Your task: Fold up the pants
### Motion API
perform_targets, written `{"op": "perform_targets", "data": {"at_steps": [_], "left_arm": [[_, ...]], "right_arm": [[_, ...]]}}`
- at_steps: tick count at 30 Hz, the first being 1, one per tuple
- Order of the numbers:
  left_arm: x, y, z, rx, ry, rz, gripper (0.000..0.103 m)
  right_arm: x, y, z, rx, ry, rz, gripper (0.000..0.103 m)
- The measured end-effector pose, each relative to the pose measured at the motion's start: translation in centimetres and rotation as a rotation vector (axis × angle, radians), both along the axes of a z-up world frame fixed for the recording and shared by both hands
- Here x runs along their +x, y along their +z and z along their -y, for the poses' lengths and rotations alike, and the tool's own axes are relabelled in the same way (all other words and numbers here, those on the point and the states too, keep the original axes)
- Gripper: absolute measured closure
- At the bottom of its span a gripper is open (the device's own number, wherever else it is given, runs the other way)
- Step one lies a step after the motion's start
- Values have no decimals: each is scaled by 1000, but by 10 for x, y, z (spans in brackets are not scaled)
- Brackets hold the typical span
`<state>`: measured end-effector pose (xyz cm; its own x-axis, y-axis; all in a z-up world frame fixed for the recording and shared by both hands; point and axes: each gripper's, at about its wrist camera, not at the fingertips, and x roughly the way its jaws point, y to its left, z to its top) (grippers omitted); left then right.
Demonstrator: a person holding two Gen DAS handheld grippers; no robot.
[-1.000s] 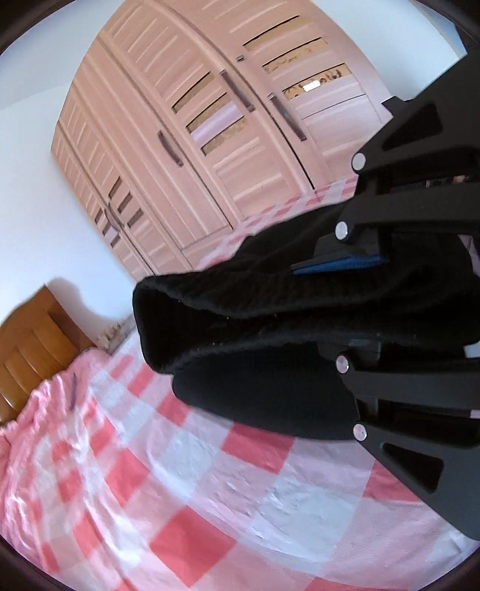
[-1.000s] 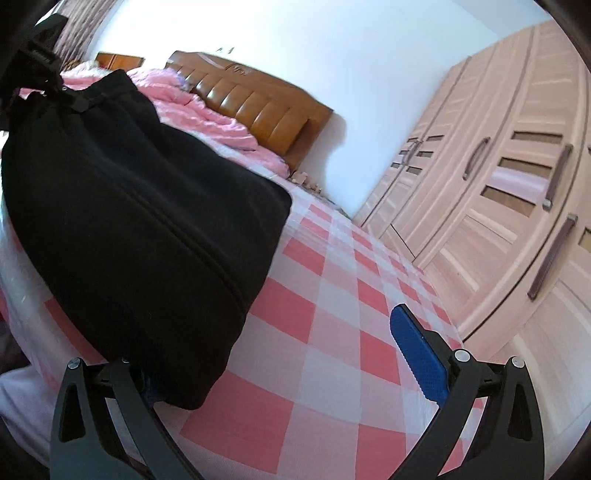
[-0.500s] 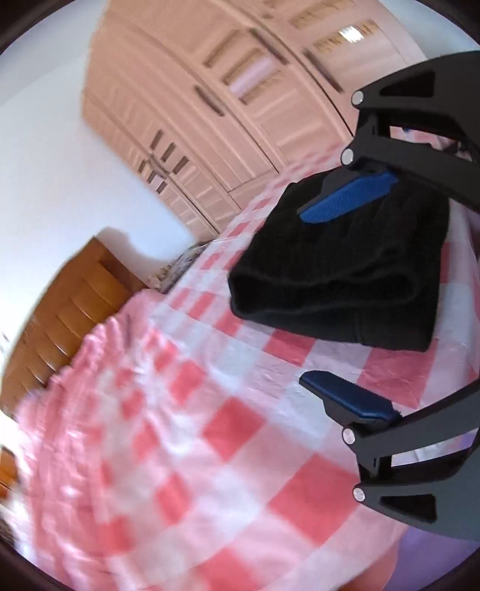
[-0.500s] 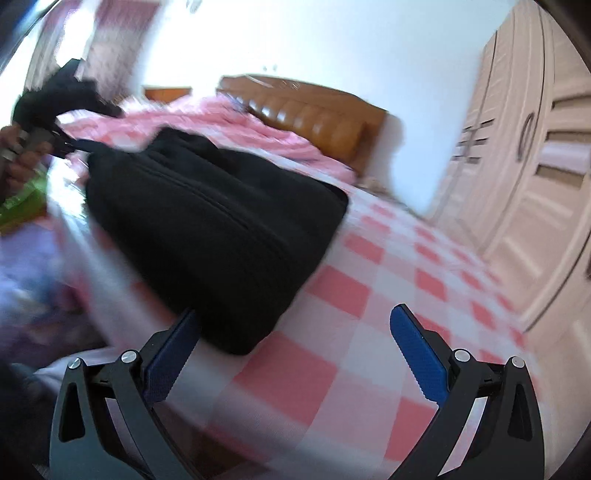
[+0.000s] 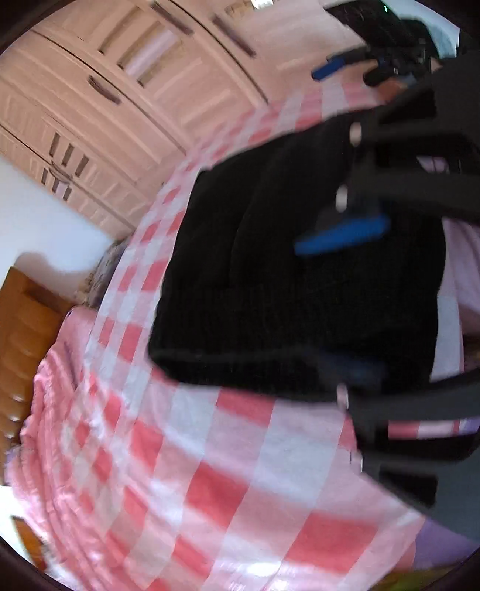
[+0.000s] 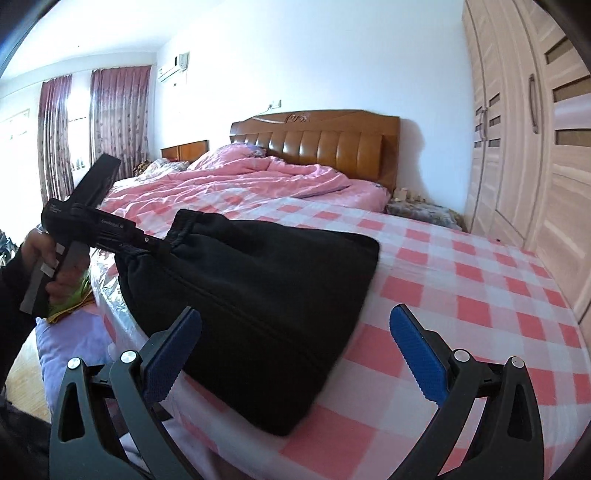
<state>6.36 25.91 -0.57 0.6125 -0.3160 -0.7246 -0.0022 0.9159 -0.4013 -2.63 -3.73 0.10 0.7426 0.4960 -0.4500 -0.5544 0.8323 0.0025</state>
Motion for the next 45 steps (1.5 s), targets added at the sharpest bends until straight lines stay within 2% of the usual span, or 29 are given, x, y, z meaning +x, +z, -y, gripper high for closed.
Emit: {"op": "perform_targets", "data": {"at_steps": [3, 5, 7, 9, 10, 13, 15, 18, 21, 22, 24, 25, 26, 27, 28, 29, 31, 34, 36, 37, 40, 42, 45], "left_arm": [[-2, 1, 0, 29, -30, 7, 62], [3, -4, -4, 9, -38, -6, 58], [7, -8, -7, -17, -40, -11, 60], [6, -4, -6, -8, -22, 12, 75], [2, 2, -7, -12, -9, 35, 87], [-24, 35, -7, -26, 3, 133, 91], [-33, 42, -5, -10, 1, 144, 91], [-23, 13, -11, 26, 33, 70, 91], [-22, -3, -23, -37, 53, 55, 91], [-22, -3, -24, -48, 55, 58, 89], [-23, -1, -24, -21, 67, 76, 79], [-25, 1, -21, 14, 79, 87, 63], [-29, 8, -18, 96, 120, 110, 49], [-32, 15, -16, 146, 153, 138, 39], [-38, 24, -15, 184, 182, 182, 25], [-47, 35, -13, 215, 205, 238, 19], [-59, 60, 1, 271, 184, 329, 15], [-57, 72, 36, 303, 41, 346, 15], [-47, 58, 61, 305, -67, 308, 15], [-42, 47, 67, 323, -78, 284, 15], [-25, 15, 69, 336, -66, 206, 15], [-19, -2, 65, 363, -46, 184, 17], [-21, -9, 64, 385, -63, 207, 15]], "right_arm": [[12, -3, -15, -29, 9, -4, 5], [21, -6, -22, -41, 2, -28, 5], [28, -12, -26, -53, -5, -62, 5], [33, -20, -24, -41, -5, -102, 5], [34, -21, -22, -29, -4, -117, 5], [39, -26, -18, -19, -2, -163, 5], [40, -27, -17, -8, -1, -173, 5], [39, -30, -19, 1, 6, -186, 5], [36, -27, -18, -12, 2, -185, 5], [35, -25, -16, -11, -5, -185, 5], [33, -21, -11, 15, -17, -180, 5], [32, -18, -8, 34, -16, -178, 5], [31, -15, -5, 50, -18, -173, 5], [30, -12, -3, 55, -21, -165, 5], [30, -10, -2, 58, -23, -156, 5], [29, -7, -2, 62, -22, -148, 5], [29, -4, -3, 77, -2, -143, 5], [21, -3, -16, 72, 85, -131, 5], [15, -5, -26, 28, 116, -112, 5], [12, -6, -30, 5, 126, -103, 5], [13, -26, -41, -140, 108, -102, 5], [19, -41, -39, -149, 120, -146, 4], [17, -47, -36, -153, 126, -120, 4]]}}
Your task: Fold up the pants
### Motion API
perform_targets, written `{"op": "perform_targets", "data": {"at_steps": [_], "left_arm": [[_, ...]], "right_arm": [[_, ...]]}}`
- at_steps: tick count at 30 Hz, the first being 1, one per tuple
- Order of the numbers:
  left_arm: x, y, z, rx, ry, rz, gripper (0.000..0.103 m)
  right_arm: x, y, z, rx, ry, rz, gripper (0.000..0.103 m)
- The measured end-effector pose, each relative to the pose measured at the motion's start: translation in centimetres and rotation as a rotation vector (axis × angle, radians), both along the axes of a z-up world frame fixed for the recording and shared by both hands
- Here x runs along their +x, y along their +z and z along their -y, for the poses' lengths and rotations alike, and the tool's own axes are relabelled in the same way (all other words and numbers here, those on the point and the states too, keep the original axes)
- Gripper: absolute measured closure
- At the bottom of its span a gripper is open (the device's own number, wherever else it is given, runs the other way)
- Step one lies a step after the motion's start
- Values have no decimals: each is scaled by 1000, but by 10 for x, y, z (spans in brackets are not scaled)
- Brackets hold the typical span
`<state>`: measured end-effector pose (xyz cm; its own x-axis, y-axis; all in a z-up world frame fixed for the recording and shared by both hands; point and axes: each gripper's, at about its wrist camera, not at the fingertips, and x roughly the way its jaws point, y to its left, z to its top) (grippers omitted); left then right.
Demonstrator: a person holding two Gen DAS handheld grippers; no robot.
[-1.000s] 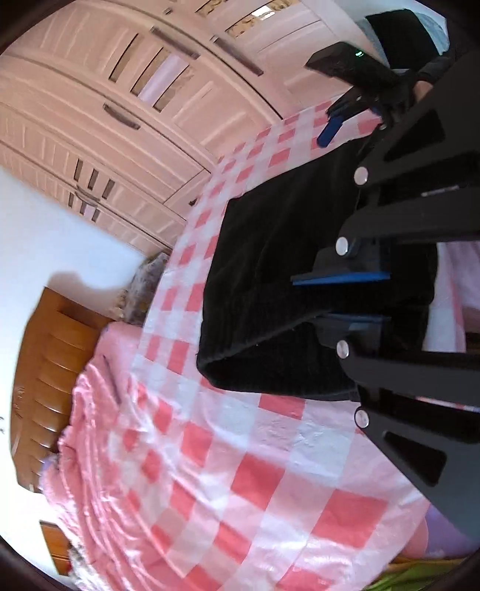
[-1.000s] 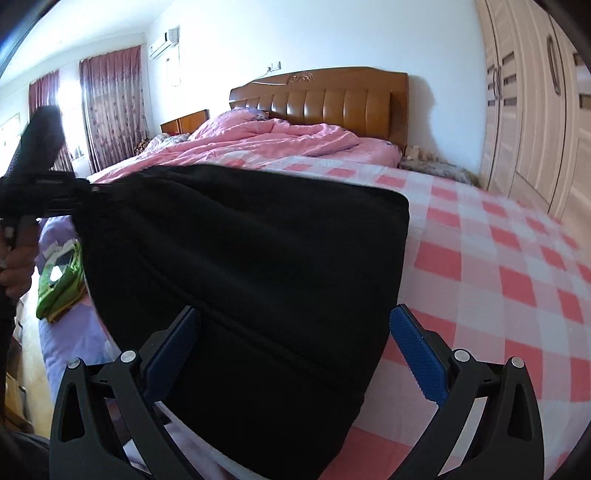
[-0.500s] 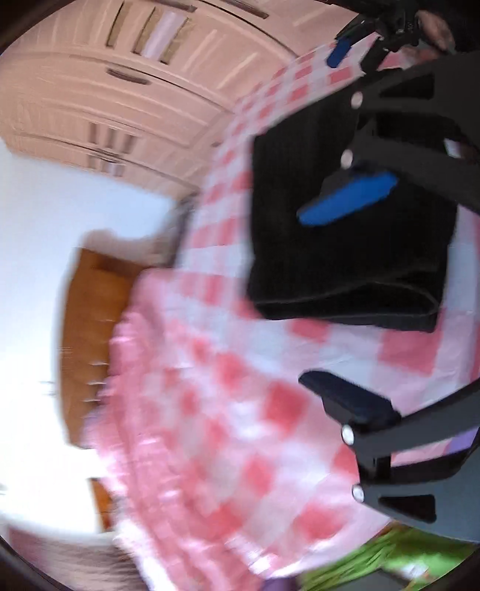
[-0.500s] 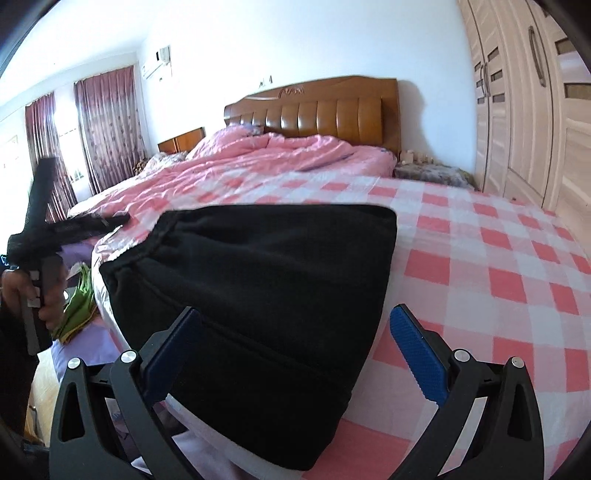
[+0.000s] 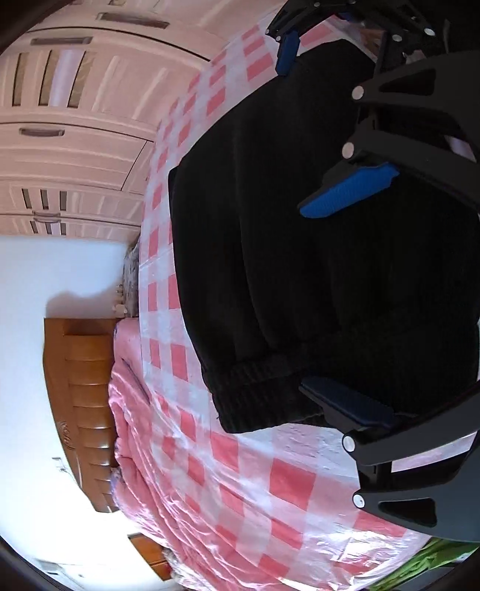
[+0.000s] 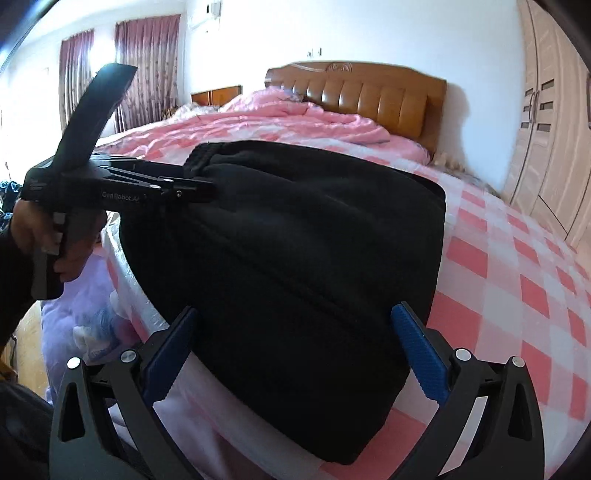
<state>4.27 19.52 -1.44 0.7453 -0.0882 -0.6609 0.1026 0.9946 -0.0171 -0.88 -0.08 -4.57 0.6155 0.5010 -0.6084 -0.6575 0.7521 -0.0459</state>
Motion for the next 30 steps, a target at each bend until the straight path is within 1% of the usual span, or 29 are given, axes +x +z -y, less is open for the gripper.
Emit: {"op": "perform_targets", "data": {"at_steps": [2, 3, 4, 5, 7, 8, 10, 11, 13, 14, 15, 17, 19, 21, 22, 23, 25, 27, 28, 29, 30], "left_arm": [[2, -3, -1, 1, -6, 2, 13], [3, -5, -4, -15, -4, 2, 13], [5, -5, -7, -15, 12, 1, 9], [8, -6, -9, -22, 19, -3, 7], [9, -6, -10, -33, 18, -2, 6], [8, -2, -8, -18, 16, -4, 7], [5, 10, -5, -20, 8, -11, 7], [1, 23, -6, -46, -9, 7, 7], [-2, 48, -7, -99, -46, 57, 7], [-1, 57, -7, -120, -59, 66, 4], [7, 67, -8, -161, -79, 60, 4], [27, 72, -8, -202, -101, 6, 4], [60, 63, -7, -222, -132, -80, 4], [89, 46, -7, -191, -83, -177, 4], [95, 41, -7, -190, -77, -198, 4], [101, 35, -8, -208, -89, -223, 4], [107, 31, -12, -238, -100, -243, 4], [111, 30, -17, -258, -117, -247, 4], [113, 28, -17, -254, -118, -255, 4], [117, 23, -17, -239, -120, -263, 4], [119, 19, -15, -216, -123, -267, 4]], "right_arm": [[0, -1, -1, -9, 1, -1, 4], [1, -1, 0, -9, 3, -6, 4], [1, 0, 0, -10, 8, -11, 4], [0, 1, 0, -15, 19, -20, 4], [0, 5, 0, -37, 44, -44, 4], [3, 12, 2, -44, 71, -62, 4], [5, 28, 8, -7, 129, -77, 4], [9, 41, 13, 25, 152, -58, 4], [28, 59, 16, 44, 154, -23, 4], [39, 64, 15, 47, 152, -21, 4], [52, 68, 13, 55, 156, -24, 4], [87, 73, 8, 84, 165, -56, 4], [119, 71, 1, 110, 166, -116, 4], [151, 65, -7, 138, 196, -183, 4], [162, 61, -11, 147, 212, -214, 4], [175, 55, -17, 159, 245, -266, 4], [189, 48, -28, 169, 303, -314, 4], [201, 38, -42, 148, 357, -352, 4], [206, 31, -49, 117, 364, -370, 4], [213, 19, -57, 48, 335, -386, 5], [220, 12, -62, 16, 332, -398, 5]]}}
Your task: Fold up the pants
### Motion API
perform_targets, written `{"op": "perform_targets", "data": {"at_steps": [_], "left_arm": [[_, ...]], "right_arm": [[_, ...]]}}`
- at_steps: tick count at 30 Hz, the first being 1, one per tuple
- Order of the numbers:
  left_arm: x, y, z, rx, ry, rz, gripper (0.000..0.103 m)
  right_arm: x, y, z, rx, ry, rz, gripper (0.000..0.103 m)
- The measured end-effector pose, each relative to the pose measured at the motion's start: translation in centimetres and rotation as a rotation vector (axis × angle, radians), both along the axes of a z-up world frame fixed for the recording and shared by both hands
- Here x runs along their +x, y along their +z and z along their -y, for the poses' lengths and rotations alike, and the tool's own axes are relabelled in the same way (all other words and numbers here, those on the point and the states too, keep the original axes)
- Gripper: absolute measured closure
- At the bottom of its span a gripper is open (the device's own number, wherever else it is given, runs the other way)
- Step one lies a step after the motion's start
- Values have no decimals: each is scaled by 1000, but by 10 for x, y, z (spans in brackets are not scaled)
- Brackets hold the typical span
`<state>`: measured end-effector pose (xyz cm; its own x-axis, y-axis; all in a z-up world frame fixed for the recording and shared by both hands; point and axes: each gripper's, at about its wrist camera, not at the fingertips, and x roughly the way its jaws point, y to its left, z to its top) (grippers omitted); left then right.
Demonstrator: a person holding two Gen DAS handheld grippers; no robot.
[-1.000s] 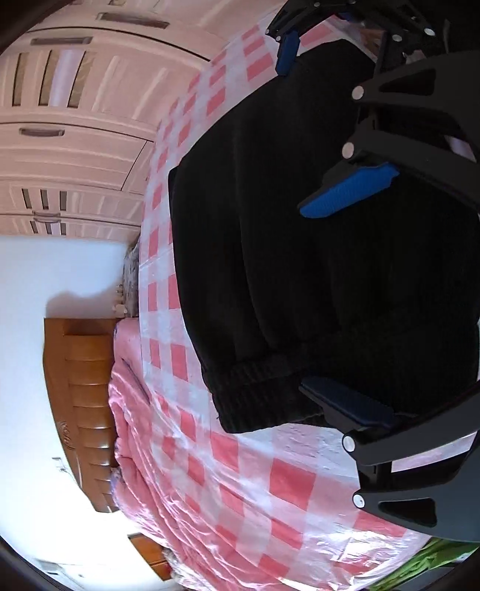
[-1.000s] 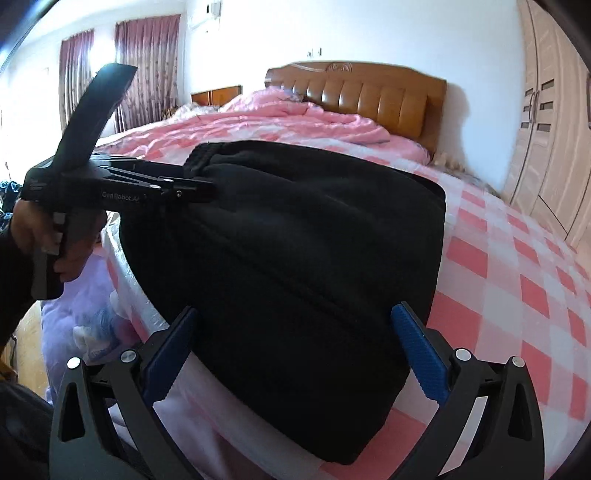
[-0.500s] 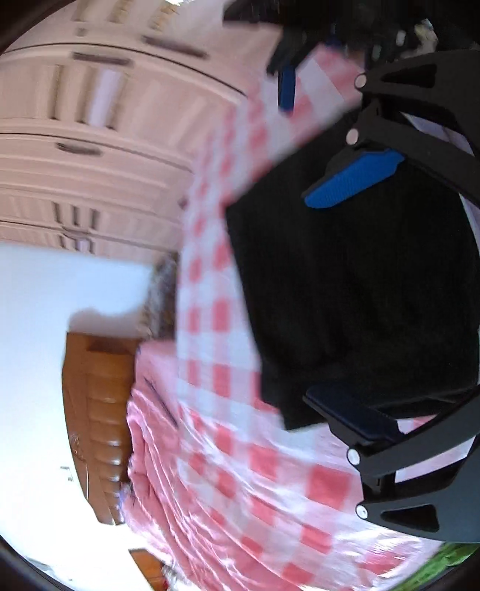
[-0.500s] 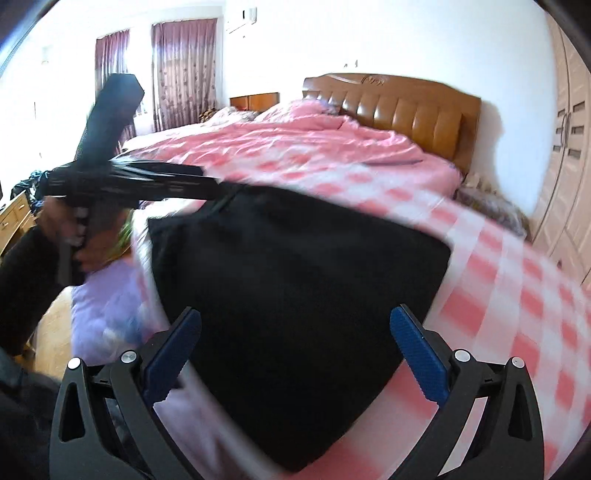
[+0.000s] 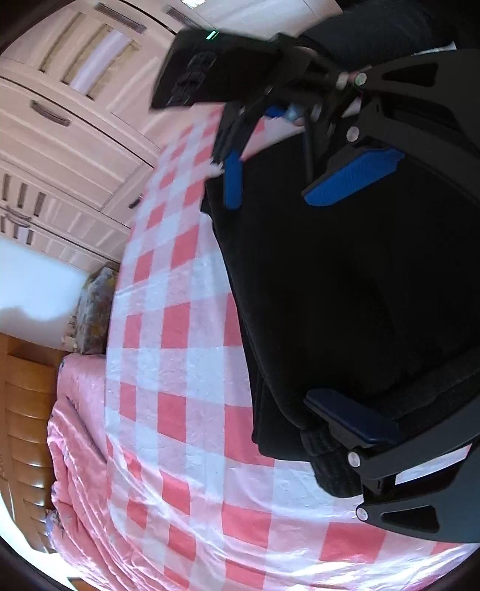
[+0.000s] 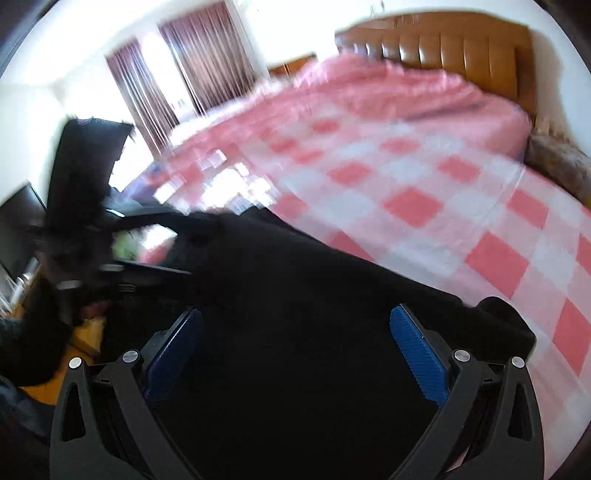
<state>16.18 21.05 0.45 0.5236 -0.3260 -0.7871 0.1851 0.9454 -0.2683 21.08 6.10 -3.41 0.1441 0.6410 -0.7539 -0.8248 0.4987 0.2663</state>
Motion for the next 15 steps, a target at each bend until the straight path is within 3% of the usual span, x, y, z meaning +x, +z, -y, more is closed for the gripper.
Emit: {"op": "perform_targets", "data": {"at_steps": [5, 8, 12, 15], "left_arm": [[5, -6, 0, 22, 6, 17, 3], [6, -6, -5, -9, 5, 31, 3], [1, -6, -11, -63, 12, 59, 3], [-3, -5, -15, -91, 20, 80, 4]], "right_arm": [[0, 2, 1, 21, 18, 38, 6], [4, 1, 9, 71, -12, 23, 8], [13, -1, 24, 137, -71, -10, 21], [12, -1, 24, 131, -83, -6, 21]]}}
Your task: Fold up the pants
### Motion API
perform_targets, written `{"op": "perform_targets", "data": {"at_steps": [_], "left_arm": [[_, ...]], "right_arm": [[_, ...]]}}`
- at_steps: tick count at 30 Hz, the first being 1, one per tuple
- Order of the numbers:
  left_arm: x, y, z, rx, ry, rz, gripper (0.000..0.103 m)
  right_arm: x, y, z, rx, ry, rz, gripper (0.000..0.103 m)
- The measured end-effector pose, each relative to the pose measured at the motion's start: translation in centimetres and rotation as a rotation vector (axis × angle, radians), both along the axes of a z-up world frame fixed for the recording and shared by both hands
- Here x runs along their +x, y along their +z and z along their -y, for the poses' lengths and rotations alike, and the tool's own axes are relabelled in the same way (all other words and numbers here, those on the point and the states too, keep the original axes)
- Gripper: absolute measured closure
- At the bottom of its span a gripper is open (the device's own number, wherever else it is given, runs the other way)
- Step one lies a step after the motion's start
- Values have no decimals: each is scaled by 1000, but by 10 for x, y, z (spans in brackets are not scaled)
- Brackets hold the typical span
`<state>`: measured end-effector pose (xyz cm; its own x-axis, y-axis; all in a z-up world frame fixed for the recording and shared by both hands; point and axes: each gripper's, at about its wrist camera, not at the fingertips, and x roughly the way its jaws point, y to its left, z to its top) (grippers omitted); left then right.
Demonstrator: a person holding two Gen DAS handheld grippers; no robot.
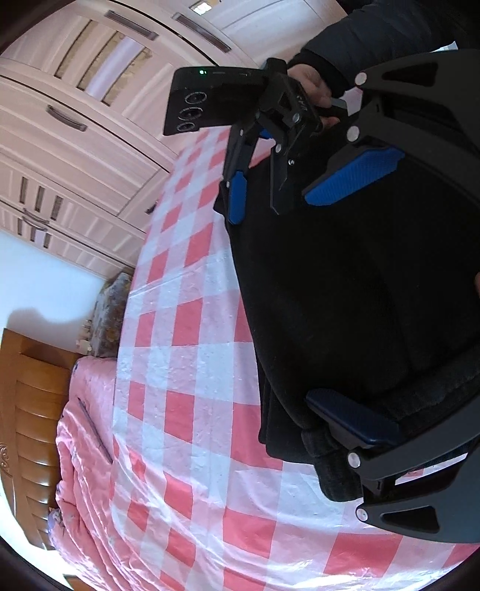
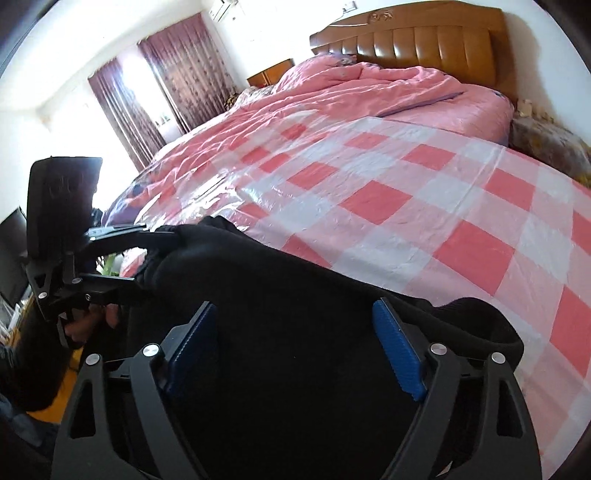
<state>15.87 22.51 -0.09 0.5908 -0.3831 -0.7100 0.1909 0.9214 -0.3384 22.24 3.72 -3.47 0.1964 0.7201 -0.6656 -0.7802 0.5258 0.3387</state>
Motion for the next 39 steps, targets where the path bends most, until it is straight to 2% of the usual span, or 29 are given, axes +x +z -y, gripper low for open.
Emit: {"op": "perform_targets", "data": {"at_steps": [2, 3, 4, 6, 8, 9, 11, 13, 16, 18, 20, 22, 25, 28, 30, 32, 34, 36, 39], "left_arm": [[-3, 1, 1, 2, 10, 11, 4], [-4, 3, 2, 11, 15, 18, 4], [-8, 6, 5, 43, 26, 37, 4], [-19, 14, 12, 107, 48, 91, 4], [-33, 23, 19, 199, 104, 148, 4], [-44, 31, 25, 276, 147, 193, 3], [-63, 39, 32, 357, 190, 255, 2], [-77, 37, 39, 428, 223, 243, 2], [-91, 24, 40, 433, 212, 207, 2], [-94, 13, 43, 487, 224, 182, 2], [-95, 3, 42, 517, 230, 158, 2], [-99, 0, 39, 516, 234, 150, 2], [-107, 4, 36, 519, 248, 159, 2], [-118, 10, 38, 530, 250, 182, 2], [-122, 10, 40, 535, 247, 182, 2], [-122, 5, 41, 532, 237, 173, 2], [-119, 0, 41, 523, 236, 162, 2], [-118, -2, 41, 515, 243, 160, 2], [-119, -1, 41, 517, 243, 159, 2]], "right_arm": [[-4, 5, -3, -26, -18, 7, 19], [-8, 10, -2, -38, -40, 15, 14], [-14, 17, 0, -47, -68, 33, 9], [-33, 34, 10, -43, -109, 100, 8], [-57, 47, 23, -51, -136, 162, 7], [-68, 51, 28, -53, -143, 178, 6], [-96, 53, 40, -56, -139, 204, 6], [-119, 49, 47, -77, -154, 225, 6], [-144, 31, 55, -113, -174, 194, 6], [-153, 14, 53, -180, -208, 185, 6], [-156, 6, 64, -126, -254, 157, 6], [-152, 3, 71, -116, -293, 108, 5], [-163, 18, 75, -161, -355, 184, 5], [-189, 31, 77, -122, -333, 233, 5], [-202, 29, 72, -124, -301, 248, 5], [-208, 12, 62, -208, -293, 280, 5], [-206, 4, 60, -216, -298, 258, 5], [-200, 6, 66, -174, -314, 208, 5], [-202, 12, 71, -167, -324, 216, 5]]}}
